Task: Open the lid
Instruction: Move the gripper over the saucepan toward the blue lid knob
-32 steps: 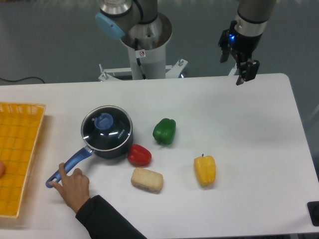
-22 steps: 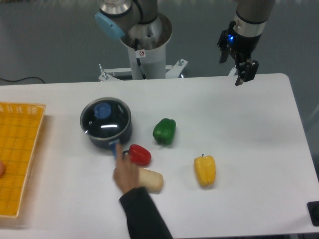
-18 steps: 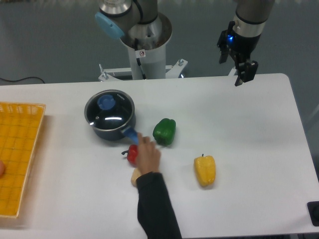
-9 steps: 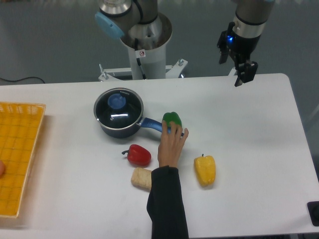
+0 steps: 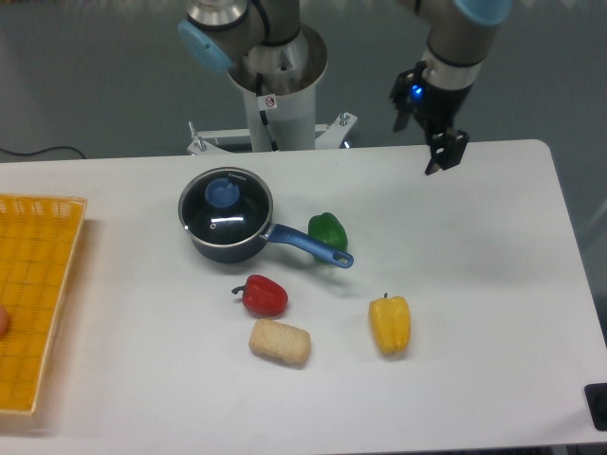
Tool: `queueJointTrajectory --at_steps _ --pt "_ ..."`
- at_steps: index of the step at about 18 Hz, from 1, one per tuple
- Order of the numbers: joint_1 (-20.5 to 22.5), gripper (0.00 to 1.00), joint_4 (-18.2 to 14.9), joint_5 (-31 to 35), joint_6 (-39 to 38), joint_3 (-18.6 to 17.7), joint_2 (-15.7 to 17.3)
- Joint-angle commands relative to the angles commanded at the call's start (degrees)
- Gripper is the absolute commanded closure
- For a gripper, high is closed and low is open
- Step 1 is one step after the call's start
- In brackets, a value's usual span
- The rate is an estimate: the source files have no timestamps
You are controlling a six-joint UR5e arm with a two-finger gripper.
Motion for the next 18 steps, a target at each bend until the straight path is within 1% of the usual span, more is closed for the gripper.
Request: queueJointTrajectory --at_steps 3,7,9,11,18 --pt "-1.5 0.0 0.0 0.1 -1.1 -0.2 -0.3" --pt "-5.0 0.0 -0.3 0.3 -8.3 -0.4 -0.2" --pt "-6.9 0.0 -0.2 0.3 -11.2 -2.8 0.4" --pt "-8.6 0.0 -0.2 0.3 -16.7 -3.6 0.9" --pt "-18.8 0.0 0.0 0.3 -32.4 -4.3 0.5"
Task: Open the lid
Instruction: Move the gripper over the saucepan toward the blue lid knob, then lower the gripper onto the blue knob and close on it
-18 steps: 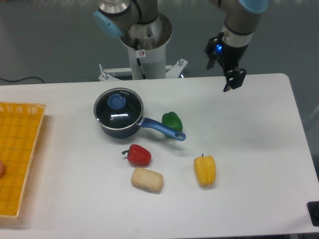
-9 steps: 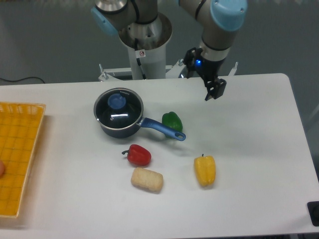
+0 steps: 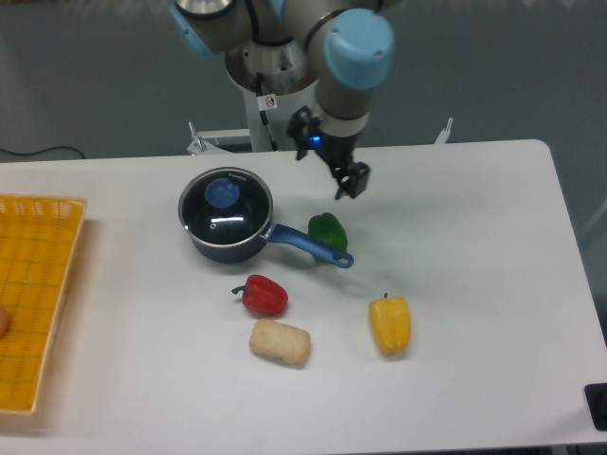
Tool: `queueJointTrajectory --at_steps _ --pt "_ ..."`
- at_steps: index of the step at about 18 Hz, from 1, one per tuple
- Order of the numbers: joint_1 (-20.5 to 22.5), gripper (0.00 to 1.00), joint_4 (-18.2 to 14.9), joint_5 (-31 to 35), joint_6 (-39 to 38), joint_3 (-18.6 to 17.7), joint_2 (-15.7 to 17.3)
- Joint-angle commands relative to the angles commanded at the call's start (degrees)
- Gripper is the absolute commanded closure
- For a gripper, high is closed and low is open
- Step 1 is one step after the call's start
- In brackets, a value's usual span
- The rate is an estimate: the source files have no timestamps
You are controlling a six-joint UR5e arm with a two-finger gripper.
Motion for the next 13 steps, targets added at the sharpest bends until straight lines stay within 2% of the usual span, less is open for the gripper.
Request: queueJointTrajectory --at_steps 3,4,7,8,11,13 --pt "-3.0 0.0 0.7 1.1 -4.7 -0.5 -1.0" --pt "-4.6 0.0 1.8 1.7 -6.2 -1.2 -1.1" --pt "-7.9 0.0 9.6 2.0 -11.5 -6.0 -0.7" --pt "-8.4 0.0 11.1 2.1 -11.9 -7.0 -0.7" --pt "-9.5 0.0 11.6 3.8 -12.5 -8.1 -0.4" --pt "-10.1 0.0 13.2 4.1 -14.5 -9.7 -0.1"
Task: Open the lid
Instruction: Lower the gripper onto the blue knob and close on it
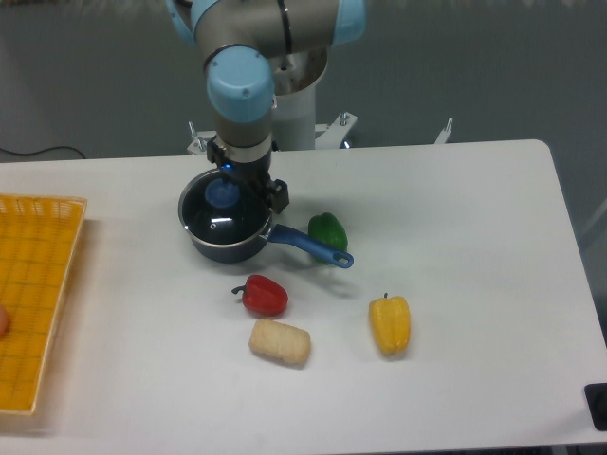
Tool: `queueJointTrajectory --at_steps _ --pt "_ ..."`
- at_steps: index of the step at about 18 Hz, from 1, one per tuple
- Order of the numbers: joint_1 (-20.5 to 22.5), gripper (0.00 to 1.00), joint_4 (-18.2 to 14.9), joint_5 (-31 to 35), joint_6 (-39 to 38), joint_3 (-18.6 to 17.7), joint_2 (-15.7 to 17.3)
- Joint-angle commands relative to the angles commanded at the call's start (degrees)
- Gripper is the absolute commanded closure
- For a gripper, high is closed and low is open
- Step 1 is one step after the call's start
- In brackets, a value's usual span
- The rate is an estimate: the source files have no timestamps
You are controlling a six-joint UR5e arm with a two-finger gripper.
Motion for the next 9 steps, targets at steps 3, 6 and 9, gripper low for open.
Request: queueJointTrajectory --at_steps 3,6,9 --pt "-1.0 0.0 1.6 0.8 -0.2 -1.0 0.5" --pt "-1.1 0.0 1.6 0.6 -0.6 -0.8 1.1" --pt "-2.2 0.0 1.6 0.8 -1.0 -0.8 1.0"
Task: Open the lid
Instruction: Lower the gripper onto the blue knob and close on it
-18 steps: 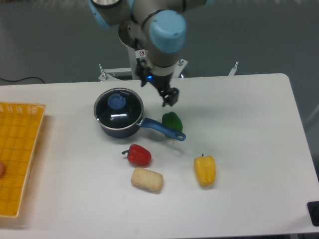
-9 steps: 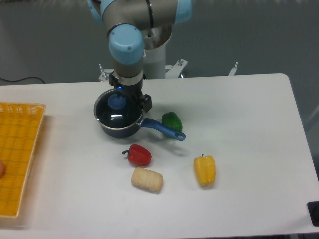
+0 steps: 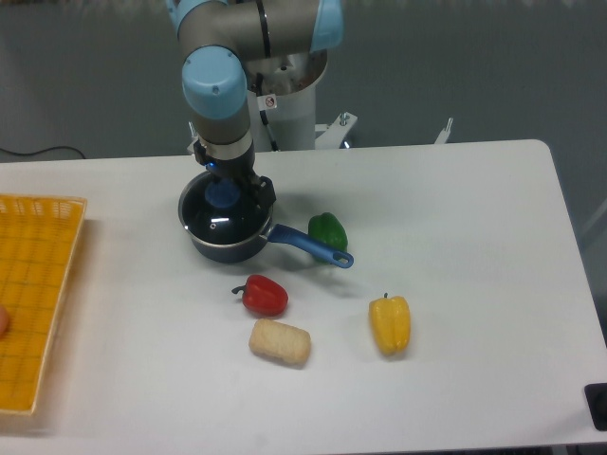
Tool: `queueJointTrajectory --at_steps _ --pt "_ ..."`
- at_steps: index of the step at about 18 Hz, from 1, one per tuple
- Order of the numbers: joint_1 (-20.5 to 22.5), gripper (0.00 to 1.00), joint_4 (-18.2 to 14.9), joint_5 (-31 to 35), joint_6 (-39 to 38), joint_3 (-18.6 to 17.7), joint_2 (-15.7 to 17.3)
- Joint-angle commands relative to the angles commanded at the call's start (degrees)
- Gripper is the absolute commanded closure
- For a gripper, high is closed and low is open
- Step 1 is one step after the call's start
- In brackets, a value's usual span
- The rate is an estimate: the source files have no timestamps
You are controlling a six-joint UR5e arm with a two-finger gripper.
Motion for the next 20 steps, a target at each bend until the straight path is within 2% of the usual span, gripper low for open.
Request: queueJointTrajectory --at_steps 20 --pt "-3.1 0.0 0.3 2.2 -1.7 -0.7 -2.5"
